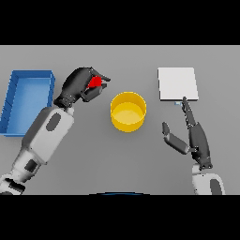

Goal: Pick up the red beaker and tilt it to pour out 1 green nut into yellow bowl. Pick up the yellow bowl and place it on the metallic measuring scale.

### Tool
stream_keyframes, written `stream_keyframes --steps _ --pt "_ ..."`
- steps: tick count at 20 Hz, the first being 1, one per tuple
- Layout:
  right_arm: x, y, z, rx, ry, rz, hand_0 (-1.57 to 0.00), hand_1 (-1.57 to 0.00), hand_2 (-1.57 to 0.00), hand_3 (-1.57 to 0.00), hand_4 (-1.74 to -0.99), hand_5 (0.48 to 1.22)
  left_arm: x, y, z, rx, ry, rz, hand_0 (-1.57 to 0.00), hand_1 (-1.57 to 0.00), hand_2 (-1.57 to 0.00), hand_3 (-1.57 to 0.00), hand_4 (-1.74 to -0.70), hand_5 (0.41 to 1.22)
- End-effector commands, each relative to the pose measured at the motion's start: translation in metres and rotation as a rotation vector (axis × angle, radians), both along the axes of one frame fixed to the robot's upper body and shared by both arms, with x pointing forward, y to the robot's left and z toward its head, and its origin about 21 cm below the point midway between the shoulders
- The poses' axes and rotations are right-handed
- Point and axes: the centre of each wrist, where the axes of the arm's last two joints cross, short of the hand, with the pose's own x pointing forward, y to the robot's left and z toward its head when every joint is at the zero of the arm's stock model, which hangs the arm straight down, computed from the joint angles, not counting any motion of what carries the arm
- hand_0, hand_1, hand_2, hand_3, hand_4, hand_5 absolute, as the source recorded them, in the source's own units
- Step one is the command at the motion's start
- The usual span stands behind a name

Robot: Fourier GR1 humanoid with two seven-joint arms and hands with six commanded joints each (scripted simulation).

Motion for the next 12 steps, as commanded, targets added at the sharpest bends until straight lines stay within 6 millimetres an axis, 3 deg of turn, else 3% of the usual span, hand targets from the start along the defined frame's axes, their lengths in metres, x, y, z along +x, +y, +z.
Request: stream_keyframes --steps 1,4,8,11,12 --pt "0.002 0.002 0.0 0.004 0.004 0.0 0.0 0.0 0.0 0.0 -1.26 0.719 0.001 -0.003 -0.001 0.096 -0.02 -0.021 -1.57 -1.57 -1.57 -1.57 -1.74 1.123" --pt "0.007 0.008 0.001 0.025 0.007 0.008 0.0 0.0 0.0 0.0 -1.267 0.721 0.009 -0.02 0.01 0.344 -0.092 -0.098 -1.57 -1.57 -1.57 -1.57 -1.74 1.152" --pt "0.005 0.003 0.001 0.031 0.001 0.01 0.0 0.0 0.0 0.0 -1.264 0.717 0.02 -0.034 0.021 0.598 -0.146 -0.201 -1.57 -1.57 -1.57 -1.57 -1.74 1.193" --pt "0.006 0.002 0.001 0.034 0.002 -0.004 0.0 0.0 0.0 0.0 -1.258 0.697 0.025 -0.046 0.026 0.791 -0.175 -0.289 -1.57 -1.57 -1.57 -1.57 -1.61 1.206" --pt "0.007 0.006 0.0 0.031 0.006 -0.003 0.0 0.0 0.0 0.0 -1.253 0.688 0.026 -0.051 0.028 0.869 -0.171 -0.314 -1.57 -1.57 -1.57 -1.57 -1.64 1.209"
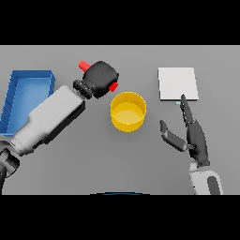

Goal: Pick up the red beaker and tilt it to pour out 1 green nut into yellow bowl. Pick up the yellow bowl and place it on the metallic measuring scale.

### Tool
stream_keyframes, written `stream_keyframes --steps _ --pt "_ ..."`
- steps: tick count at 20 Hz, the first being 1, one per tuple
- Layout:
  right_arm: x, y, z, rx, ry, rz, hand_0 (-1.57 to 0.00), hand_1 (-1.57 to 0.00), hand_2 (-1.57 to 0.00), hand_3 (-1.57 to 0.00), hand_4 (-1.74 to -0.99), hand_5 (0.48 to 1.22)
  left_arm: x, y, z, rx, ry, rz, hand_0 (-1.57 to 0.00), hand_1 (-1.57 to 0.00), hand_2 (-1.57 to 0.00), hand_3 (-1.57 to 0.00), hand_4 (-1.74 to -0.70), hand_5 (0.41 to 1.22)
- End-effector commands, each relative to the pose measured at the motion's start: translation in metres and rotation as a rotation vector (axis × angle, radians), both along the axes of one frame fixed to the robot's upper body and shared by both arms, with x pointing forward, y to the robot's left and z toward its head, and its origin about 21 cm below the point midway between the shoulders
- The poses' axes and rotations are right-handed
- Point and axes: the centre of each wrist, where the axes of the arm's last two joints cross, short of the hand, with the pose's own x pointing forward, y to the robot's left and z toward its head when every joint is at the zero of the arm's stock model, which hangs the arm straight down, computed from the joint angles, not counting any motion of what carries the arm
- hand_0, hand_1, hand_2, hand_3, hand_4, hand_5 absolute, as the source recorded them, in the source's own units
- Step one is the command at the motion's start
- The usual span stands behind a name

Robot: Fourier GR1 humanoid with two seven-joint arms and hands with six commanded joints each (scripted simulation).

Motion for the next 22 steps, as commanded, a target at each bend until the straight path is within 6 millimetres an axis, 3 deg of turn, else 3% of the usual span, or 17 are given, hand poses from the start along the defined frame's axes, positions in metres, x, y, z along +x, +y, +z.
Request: stream_keyframes --steps 1,8,22 --pt "0.002 -0.001 0.001 -0.004 -0.007 -0.014 0.0 0.0 0.0 0.0 -1.245 0.679 0.001 -0.006 0.003 0.057 -0.003 -0.015 -1.57 -1.57 -1.57 -1.57 -1.66 1.212" --pt "-0.001 -0.001 -0.004 -0.014 -0.002 -0.028 0.0 0.0 0.0 0.0 -1.195 0.647 0.004 -0.042 0.011 0.359 -0.047 -0.114 -1.57 -1.57 -1.57 -1.57 -1.72 1.219" --pt "-0.003 0.002 0.004 -0.03 -0.025 -0.04 0.0 0.0 0.0 0.0 -1.157 0.629 0.001 -0.074 0.01 0.821 -0.307 -0.335 -1.57 -1.57 -1.57 -1.57 -1.73 1.221"
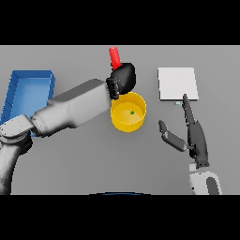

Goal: Pick up the red beaker and tilt it to pour out 1 green nut into yellow bowl. Pick up the yellow bowl and place it on the metallic measuring scale.

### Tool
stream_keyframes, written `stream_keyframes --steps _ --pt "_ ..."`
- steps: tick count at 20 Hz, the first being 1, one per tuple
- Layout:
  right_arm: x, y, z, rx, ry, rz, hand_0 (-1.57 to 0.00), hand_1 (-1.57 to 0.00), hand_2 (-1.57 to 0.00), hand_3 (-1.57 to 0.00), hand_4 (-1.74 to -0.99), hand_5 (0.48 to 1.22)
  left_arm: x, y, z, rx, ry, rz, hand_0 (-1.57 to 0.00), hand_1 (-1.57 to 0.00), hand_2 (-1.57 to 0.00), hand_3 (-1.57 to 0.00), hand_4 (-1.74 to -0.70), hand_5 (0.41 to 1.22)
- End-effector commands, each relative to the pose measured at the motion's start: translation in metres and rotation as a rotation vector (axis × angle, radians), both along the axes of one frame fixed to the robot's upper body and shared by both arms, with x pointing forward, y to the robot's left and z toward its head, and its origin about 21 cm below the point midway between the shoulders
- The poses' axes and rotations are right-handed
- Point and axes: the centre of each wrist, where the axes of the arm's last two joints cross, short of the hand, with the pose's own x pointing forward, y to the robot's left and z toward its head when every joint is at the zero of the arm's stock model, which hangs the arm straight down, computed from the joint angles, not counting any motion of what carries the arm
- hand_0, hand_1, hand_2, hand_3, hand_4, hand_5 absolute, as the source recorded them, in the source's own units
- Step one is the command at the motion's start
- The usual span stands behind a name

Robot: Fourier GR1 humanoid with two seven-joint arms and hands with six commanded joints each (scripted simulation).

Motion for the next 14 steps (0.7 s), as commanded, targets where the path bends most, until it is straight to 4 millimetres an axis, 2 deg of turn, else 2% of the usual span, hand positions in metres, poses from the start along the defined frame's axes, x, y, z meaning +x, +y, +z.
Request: stream_keyframes --steps 1,4,8,13,14 --pt "0.0 -0.002 -0.001 -0.008 0.005 -0.004 0.0 0.0 0.0 0.0 -1.159 0.632 0.0 0.0 -0.002 0.022 -0.014 -0.008 -1.57 -1.57 -1.57 -1.57 -1.73 1.221" --pt "0.0 0.0 -0.006 -0.011 0.014 -0.014 0.0 0.0 0.0 0.0 -1.155 0.637 -0.003 -0.013 0.002 0.078 -0.047 -0.059 -1.57 -1.57 -1.57 -1.57 -1.72 1.221" --pt "-0.001 -0.006 -0.004 0.02 -0.004 -0.006 0.0 0.0 0.0 0.0 -1.152 0.635 -0.002 -0.02 0.012 0.131 -0.078 -0.095 -1.57 -1.57 -1.57 -1.57 -1.72 1.221" --pt "-0.002 0.001 -0.006 0.02 -0.016 0.016 0.0 0.0 0.0 0.0 -1.154 0.654 0.024 -0.017 0.087 0.115 -0.217 -0.061 -1.57 -1.57 -1.57 -1.57 -1.73 1.221" --pt "-0.001 -0.002 -0.005 0.011 -0.019 0.01 0.0 0.0 0.0 0.0 -1.156 0.659 0.031 -0.01 0.106 0.073 -0.229 -0.038 -1.57 -1.57 -1.57 -1.37 -1.73 1.221"
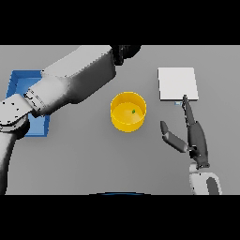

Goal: Pick up the red beaker and tilt it to pour out 1 green nut into yellow bowl. Pick up the yellow bowl and place it on the metallic measuring scale.

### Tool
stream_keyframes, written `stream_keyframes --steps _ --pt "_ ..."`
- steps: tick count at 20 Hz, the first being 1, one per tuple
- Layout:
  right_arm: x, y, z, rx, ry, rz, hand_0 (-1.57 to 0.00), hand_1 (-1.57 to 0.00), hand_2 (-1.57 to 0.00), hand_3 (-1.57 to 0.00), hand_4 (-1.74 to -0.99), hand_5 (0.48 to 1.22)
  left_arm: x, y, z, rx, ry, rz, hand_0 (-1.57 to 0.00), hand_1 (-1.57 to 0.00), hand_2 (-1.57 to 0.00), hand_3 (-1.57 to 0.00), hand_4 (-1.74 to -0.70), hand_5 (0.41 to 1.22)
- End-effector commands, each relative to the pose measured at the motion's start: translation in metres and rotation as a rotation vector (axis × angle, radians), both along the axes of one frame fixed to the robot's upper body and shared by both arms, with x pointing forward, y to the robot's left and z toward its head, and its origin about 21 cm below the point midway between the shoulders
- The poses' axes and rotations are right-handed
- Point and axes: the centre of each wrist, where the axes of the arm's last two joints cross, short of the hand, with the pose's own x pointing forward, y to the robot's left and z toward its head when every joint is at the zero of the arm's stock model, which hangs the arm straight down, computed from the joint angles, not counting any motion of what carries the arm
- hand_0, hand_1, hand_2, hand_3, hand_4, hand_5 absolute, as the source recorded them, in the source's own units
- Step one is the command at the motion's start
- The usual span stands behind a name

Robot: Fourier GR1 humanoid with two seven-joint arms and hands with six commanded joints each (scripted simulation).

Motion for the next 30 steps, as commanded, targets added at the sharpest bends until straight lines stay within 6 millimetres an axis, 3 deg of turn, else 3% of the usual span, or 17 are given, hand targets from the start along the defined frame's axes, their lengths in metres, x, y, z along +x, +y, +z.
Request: stream_keyframes --steps 1,3,6,8,11,15,18,23,30 --pt "0.002 0.003 0.001 -0.002 -0.001 0.004 0.0 0.0 0.0 0.0 -1.16 0.66 0.005 0.005 0.016 -0.037 -0.03 0.008 -1.57 -1.57 -1.57 -1.18 -1.73 1.221" --pt "0.003 0.001 -0.002 -0.002 0.015 -0.001 0.0 0.0 0.0 0.0 -1.161 0.661 0.019 0.021 0.056 -0.181 -0.077 0.112 -1.57 -1.57 -1.57 -1.32 -1.73 1.221" --pt "0.007 0.006 -0.001 -0.002 0.018 0.009 0.0 0.0 0.0 0.0 -1.152 0.652 0.036 0.059 0.099 -0.539 -0.057 0.25 -1.57 -1.57 -1.57 -1.44 -1.73 1.221" --pt "0.009 0.005 0.0 -0.042 0.004 -0.008 0.0 0.0 0.0 0.0 -1.14 0.637 0.044 0.097 0.118 -0.846 -0.003 0.384 -1.57 -1.57 -1.57 -1.43 -1.74 1.221" --pt "0.007 0.007 -0.003 -0.014 -0.014 0.02 0.0 0.0 0.0 0.0 -1.129 0.625 0.054 0.159 0.122 -1.203 0.022 0.536 -1.57 -1.57 -1.57 -1.39 -1.74 1.221" --pt "0.014 0.004 0.002 0.045 -0.008 0.05 0.0 0.0 0.0 0.0 -1.081 0.631 0.056 0.241 0.095 -1.592 0.035 0.71 -1.57 -1.57 -1.57 -1.5 -1.74 1.221" --pt "0.012 0.001 0.001 0.051 0.001 0.067 0.0 0.0 0.0 0.0 -1.126 0.651 0.052 0.285 0.052 -1.762 -0.017 0.876 -1.57 -1.57 -1.57 -1.53 -1.74 1.221" --pt "0.012 -0.001 -0.005 0.034 0.006 0.08 0.0 0.0 0.0 0.0 -1.168 0.68 0.04 0.322 0.005 -2.035 -0.078 1.058 -1.57 -1.57 -1.57 -1.52 -1.74 1.221" --pt "0.013 0.001 -0.002 0.012 -0.006 0.089 0.0 0.0 0.0 0.0 -1.202 0.709 0.006 0.336 -0.066 -2.232 -0.07 1.213 -1.57 -1.57 -1.57 -1.38 -1.74 1.221"
